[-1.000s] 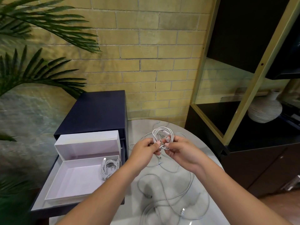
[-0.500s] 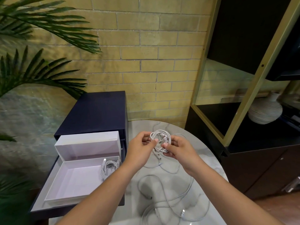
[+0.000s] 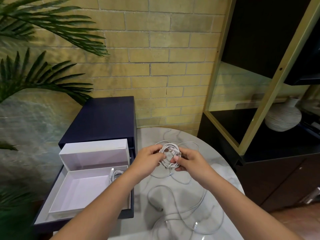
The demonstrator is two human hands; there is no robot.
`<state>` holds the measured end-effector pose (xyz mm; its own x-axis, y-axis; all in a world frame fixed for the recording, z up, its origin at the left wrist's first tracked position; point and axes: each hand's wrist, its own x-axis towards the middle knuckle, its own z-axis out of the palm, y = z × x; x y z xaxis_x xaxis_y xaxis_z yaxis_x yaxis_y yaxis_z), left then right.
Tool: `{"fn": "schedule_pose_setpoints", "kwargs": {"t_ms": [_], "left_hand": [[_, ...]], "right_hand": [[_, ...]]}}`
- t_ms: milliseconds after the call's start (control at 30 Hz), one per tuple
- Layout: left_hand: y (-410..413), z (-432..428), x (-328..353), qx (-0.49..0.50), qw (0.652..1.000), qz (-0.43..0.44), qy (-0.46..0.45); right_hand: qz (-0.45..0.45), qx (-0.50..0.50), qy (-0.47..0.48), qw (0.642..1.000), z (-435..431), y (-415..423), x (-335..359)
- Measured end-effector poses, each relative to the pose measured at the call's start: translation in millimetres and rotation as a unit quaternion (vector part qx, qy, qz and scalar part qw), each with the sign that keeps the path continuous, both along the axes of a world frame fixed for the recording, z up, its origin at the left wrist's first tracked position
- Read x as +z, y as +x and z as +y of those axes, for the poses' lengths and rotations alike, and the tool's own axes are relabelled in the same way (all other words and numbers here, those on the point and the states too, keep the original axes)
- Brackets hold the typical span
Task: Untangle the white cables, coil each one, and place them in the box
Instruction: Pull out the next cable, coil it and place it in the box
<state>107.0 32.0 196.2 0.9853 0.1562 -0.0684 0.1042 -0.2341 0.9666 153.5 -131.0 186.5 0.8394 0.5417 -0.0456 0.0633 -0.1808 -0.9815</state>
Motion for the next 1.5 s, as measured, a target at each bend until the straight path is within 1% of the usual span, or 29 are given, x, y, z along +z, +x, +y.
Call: {"fn": "schedule_pose_setpoints", "kwargs": {"t_ms": [67,200,300,400,500,533,600,667,700,733,767,800,833,900,933,1000,1067,1133,1200,1267,1400,1500], "left_hand": [[1,1,-1,-0.008,1.000,0.012,-0.004],[3,2,-5,-0.013,0.999,0.035,-0.033],[4,3,-10,-0.006,0.998,0.048,-0.038],[5,3,-16,-0.003,0.998,0.040,-0.040],[7,0,-20,-0.002,1.000,0.021,-0.023],[9,-2,-21,0.003,1.000,0.016,-0.027],[12,-8,-22,0.023,0.998,0.009,-0.051],[15,-13,-24,0.051,0.996,0.003,-0.074],[16,-16,-25,0.063,0.995,0.003,-0.081],[17,-17,-25,0.072,0.994,0.004,-0.085],[18,-19,-26,0.079,0.993,0.005,-0.087],[19,-20,-26,0.083,0.993,0.004,-0.087],[20,-22,-26,0.088,0.992,0.003,-0.087],[22,-25,-27,0.098,0.992,-0.002,-0.084],[23,-27,-26,0.103,0.991,-0.006,-0.080],[25,-31,-24,0.109,0.992,-0.012,-0.066],[28,-33,-23,0.119,0.992,-0.008,-0.052],[31,-35,-23,0.131,0.991,-0.002,-0.040],[32,-38,-23,0.140,0.989,-0.002,-0.042],[32,-41,-22,0.145,0.988,-0.006,-0.048],[30,-47,-19,0.138,0.989,-0.011,-0.056],[28,-48,-20,0.126,0.991,0.000,-0.036]], "right_hand": [[0.001,-0.002,0.010,1.000,0,-1,-2],[0.006,-0.038,0.034,0.999,4,-2,-4],[-0.006,-0.045,0.025,0.999,5,0,-7],[-0.011,-0.036,0.014,0.999,5,3,-10],[-0.006,-0.023,0.014,1.000,4,7,-12],[0.014,-0.016,0.033,0.999,4,9,-13],[0.102,-0.006,0.114,0.988,2,16,-16],[0.203,-0.002,0.201,0.958,2,22,-16],[0.240,0.002,0.229,0.943,1,24,-16],[0.259,0.008,0.244,0.934,1,26,-16],[0.261,0.015,0.248,0.933,0,27,-15],[0.246,0.018,0.240,0.939,-1,28,-15],[0.211,0.015,0.215,0.953,-2,30,-15],[0.095,-0.006,0.137,0.986,-2,34,-14],[0.039,-0.015,0.107,0.993,-2,36,-14],[-0.033,-0.031,0.089,0.995,0,37,-16],[-0.072,-0.048,0.089,0.992,0,37,-17],[-0.067,-0.048,0.101,0.992,-1,38,-17],[-0.024,-0.041,0.114,0.992,-4,42,-15],[0.000,-0.037,0.109,0.993,-7,49,-12],[0.014,-0.015,0.108,0.994,-11,55,-10],[0.004,-0.004,0.094,0.996,-10,57,-13]]}}
